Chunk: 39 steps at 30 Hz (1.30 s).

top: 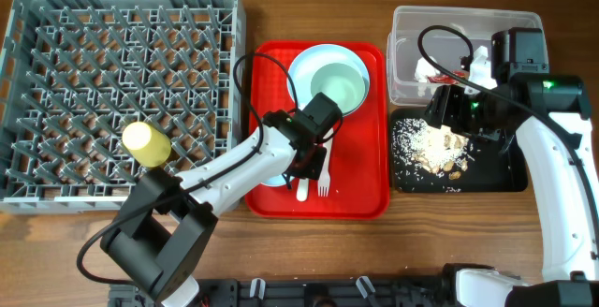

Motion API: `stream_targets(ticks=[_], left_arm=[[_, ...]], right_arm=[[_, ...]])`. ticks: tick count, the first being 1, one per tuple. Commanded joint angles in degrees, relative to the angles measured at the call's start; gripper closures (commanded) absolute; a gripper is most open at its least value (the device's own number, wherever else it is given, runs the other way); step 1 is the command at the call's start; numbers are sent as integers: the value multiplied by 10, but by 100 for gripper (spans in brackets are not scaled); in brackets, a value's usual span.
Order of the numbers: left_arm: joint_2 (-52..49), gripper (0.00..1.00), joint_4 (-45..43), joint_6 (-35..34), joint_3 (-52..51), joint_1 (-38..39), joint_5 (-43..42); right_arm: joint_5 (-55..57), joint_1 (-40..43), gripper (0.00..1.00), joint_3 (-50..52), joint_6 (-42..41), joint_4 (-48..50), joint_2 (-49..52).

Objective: Sort waste into correct bins and load items into the dishwasher rack

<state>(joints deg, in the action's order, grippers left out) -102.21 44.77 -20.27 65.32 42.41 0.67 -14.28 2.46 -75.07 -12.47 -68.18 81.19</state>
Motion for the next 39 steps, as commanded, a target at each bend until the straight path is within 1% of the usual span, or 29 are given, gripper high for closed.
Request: stream_targets(ticks=[1,5,8,10,12,13,14,15,17,19,20,21,22,24,26,30,33,39], left_arm=[[0,96,3,-14,8,2,3],[42,96,71,-13,84,2,3],[84,96,127,6,169,-8,8],[112,96,147,14,217,-45,7],[134,96,146,37,243,-99,-8],[145,96,142,55,252,-141,-35],[154,96,135,85,255,-205,-89],[155,96,132,106,255,-250,-138],[151,96,129,155,255,-336,-260],[142,96,116,201,254,-450,-405],[137,96,108,203,254,-488,-443],[126,96,96,205,254,-531,-500],[117,96,92,215,254,-551,-536],[84,96,82,216,254,-590,-578],[49,96,81,216,254,-608,-595],[-28,96,62,216,254,-626,-659],[-75,96,53,216,254,-639,-662],[-130,96,52,216,254,-673,-662]], right_arm=[[5,0,36,-10,5,-2,-4],[5,0,37,-10,5,-3,-4],[5,0,36,-10,5,-3,-4],[5,0,36,-10,5,-3,-4],[6,0,36,-10,5,-2,-4],[5,0,36,-10,7,-3,-4],[5,0,36,-10,7,-2,-4],[6,0,36,-10,7,-2,-4],[5,0,36,-10,13,-3,-4],[5,0,36,-10,19,-3,-4],[5,0,36,-10,19,-2,-4],[5,0,36,-10,19,-2,-4],[5,0,36,-10,20,-3,-4],[5,0,36,-10,20,-3,-4],[5,0,36,-10,20,-3,-4],[5,0,36,-10,20,-3,-4],[5,0,36,-10,20,-3,-4],[5,0,36,-10,19,-14,-4]])
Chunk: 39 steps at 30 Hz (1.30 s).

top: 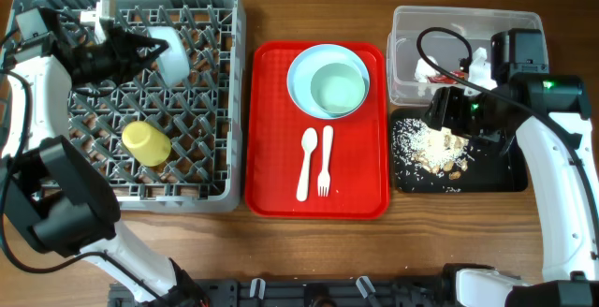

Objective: Sort waste into correct bins and load items into the dishwasher rack

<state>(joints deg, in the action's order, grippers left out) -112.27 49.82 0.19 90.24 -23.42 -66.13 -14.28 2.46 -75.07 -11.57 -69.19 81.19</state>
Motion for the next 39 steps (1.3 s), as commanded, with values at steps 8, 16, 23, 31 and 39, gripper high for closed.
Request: stream_targets(ticks=[8,16,23,31,39], left_arm=[[-33,96,122,11,5,-70,48],[-21,47,255,9,5,-77,182],[152,41,200,9,5,33,174],[132,16,-22,9,5,499,568],[-41,17,-186,9,5,637,652]], right_arm=[[5,0,37,-10,9,-5,-4],[5,0,37,-10,9,-5,-4],[108,0,36,-10,-38,-23,-4],[155,41,27,-10,-82,-37,-4],[153,53,26,-10,-80,-42,-4]])
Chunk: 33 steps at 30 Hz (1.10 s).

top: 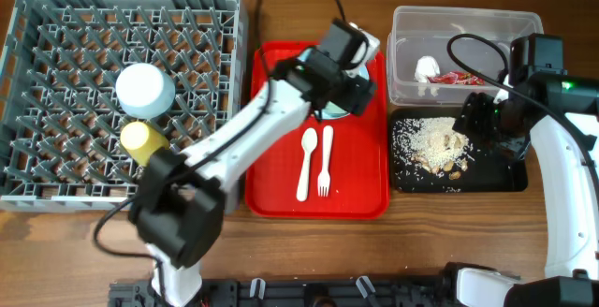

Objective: Sort waste into correct bins and load items into the dishwasher rack

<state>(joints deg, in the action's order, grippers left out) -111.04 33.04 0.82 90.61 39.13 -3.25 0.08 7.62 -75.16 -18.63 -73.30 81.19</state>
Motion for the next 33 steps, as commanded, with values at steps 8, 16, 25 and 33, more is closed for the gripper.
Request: stream_targets(ticks=[8,16,25,33], left_arm=[[-115,58,-10,2,2,11,104],[-115,96,17,2,2,13,104],[61,96,33,-17,2,-9,99],[151,96,65,-28,2,-326,-398]], right_arm=[[10,1,26,-9,-8,-2,-4],[10,1,26,-9,-6,-5,-4],[10,1,27,-9,-4,-7,-4],[10,1,27,-9,6,-7,-4]])
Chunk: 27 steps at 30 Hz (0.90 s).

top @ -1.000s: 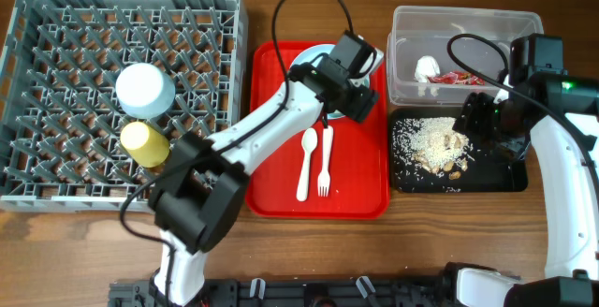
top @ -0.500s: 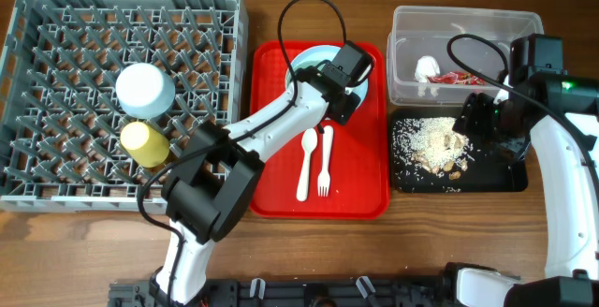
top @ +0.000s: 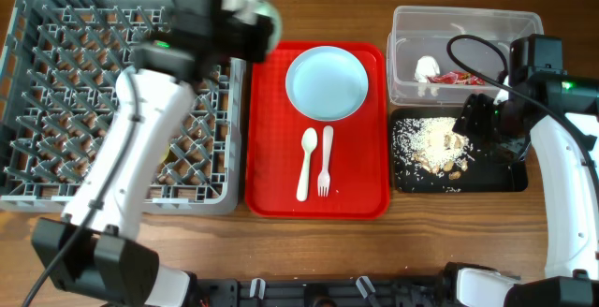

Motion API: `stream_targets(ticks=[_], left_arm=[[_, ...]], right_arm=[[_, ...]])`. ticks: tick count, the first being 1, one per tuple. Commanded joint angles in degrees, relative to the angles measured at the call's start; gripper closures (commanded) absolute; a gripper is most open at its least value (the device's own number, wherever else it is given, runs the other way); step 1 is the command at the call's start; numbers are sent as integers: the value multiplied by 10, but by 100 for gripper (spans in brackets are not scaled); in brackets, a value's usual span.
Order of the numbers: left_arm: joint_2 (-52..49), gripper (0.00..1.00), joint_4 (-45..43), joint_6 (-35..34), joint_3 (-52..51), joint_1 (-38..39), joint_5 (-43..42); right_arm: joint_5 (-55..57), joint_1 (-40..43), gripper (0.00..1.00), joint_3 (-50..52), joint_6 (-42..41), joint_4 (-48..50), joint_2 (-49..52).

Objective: Sort waste into correct bins and load items into the dishwasher rack

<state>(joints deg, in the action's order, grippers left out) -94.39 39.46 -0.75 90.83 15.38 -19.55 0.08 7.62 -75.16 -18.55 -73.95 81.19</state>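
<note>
The grey dishwasher rack (top: 56, 82) fills the left of the table. My left arm stretches over it, and the left gripper is high above the rack's back right corner, shut on a pale mint bowl. On the red tray (top: 271, 185) lie a light blue plate (top: 328, 82), a white spoon (top: 306, 162) and a white fork (top: 326, 159). My right gripper (top: 475, 117) hovers over the black bin (top: 496, 178) of food scraps; its jaws are hidden. The cups in the rack are covered by my left arm.
A clear plastic bin (top: 407, 26) at the back right holds a crumpled white napkin (top: 427, 66) and a red wrapper (top: 460, 78). The right arm's cable loops over that bin. Bare wooden table runs along the front edge.
My left gripper was down on the mint bowl on the plate; now it holds the bowl high over the rack's back right corner. The plate lies bare. The right arm has not moved.
First my left gripper was at the tray's lower left by the cutlery, with only a yellow cup in the rack. Then it held a light blue cup over the rack. That cup then stood in the rack while the gripper was on the bowl, which is now lifted away.
</note>
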Motion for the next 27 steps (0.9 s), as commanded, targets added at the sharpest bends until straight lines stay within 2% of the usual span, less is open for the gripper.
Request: stream_targets(ticks=[1,8,18,20,21,23,24,26,27], left_arm=[[-27,96,2,-12,-1,-121,-288],[-135,96,10,-36,-1,-252,-433],[-205,96,35,-35,-1,-333,-434],[-205,95,47,-36,-1,-354,-393],[-205,88,61,-35,-1,-363,-362],[-205,35,76,-35,-1,-381,-333],[-205,29,75,-36,-1,-385,-333],[-205,2,75,-36,-1,-398,-330],[-200,0,76,-36,-1,-409,-329]], right_arm=[[10,1,27,-9,5,0,-4],[10,1,27,-9,5,-1,-4],[10,1,27,-9,5,-1,-4],[10,1,27,-9,5,-3,-4],[10,1,27,-9,5,-3,-4],[10,1,27,-9,5,-3,-4],[10,1,27,-9,5,-5,-4],[10,1,27,-9,5,-5,-4],[10,1,27,-9,5,-5,-4]])
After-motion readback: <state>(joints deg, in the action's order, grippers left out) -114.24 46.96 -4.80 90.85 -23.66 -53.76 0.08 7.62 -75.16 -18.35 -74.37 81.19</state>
